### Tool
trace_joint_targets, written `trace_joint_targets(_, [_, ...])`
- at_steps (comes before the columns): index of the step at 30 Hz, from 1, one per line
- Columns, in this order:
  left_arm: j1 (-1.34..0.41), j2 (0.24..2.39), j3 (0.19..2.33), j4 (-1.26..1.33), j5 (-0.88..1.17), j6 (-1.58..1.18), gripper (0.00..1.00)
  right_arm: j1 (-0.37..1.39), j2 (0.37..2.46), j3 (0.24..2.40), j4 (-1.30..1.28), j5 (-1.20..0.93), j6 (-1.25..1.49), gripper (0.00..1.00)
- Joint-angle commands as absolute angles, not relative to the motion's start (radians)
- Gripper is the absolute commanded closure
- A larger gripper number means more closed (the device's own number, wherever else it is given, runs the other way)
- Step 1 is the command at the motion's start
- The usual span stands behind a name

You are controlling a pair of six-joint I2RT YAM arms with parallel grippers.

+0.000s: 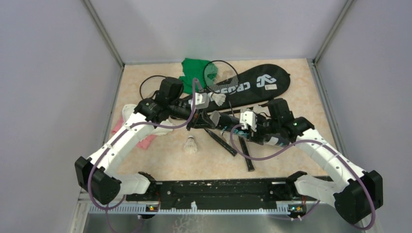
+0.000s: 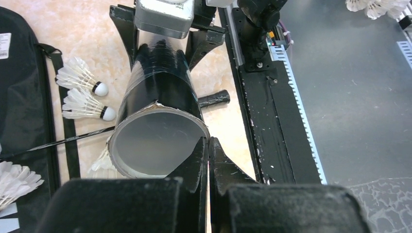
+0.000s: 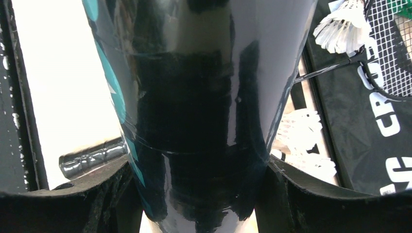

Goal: Pack up the badminton gear
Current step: Open the lid of the shuttle tube.

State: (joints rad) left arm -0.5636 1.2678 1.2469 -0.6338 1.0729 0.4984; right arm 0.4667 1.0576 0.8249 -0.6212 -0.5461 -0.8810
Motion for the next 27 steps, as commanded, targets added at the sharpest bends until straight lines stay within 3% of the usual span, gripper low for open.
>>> trace_joint_targets(1, [-0.57, 1.25, 1.23, -0.68, 1.186, 0.541, 1.0, 0.47, 1.023, 0.837, -0.612, -0.48, -0.945, 0.73])
trace_joint_targets(19, [-0.57, 1.214, 1.207, -0.705, 1.165, 0.6, 1.0, 0.471, 0.97, 0.812, -0.626, -0.405, -1.009, 0.76])
trace_joint_targets(27, [-0.561, 1.171, 1.25, -0.805, 0.923, 0.707, 1.0, 0.469, 0.966, 0.805, -0.572, -0.337, -0.864, 0.79])
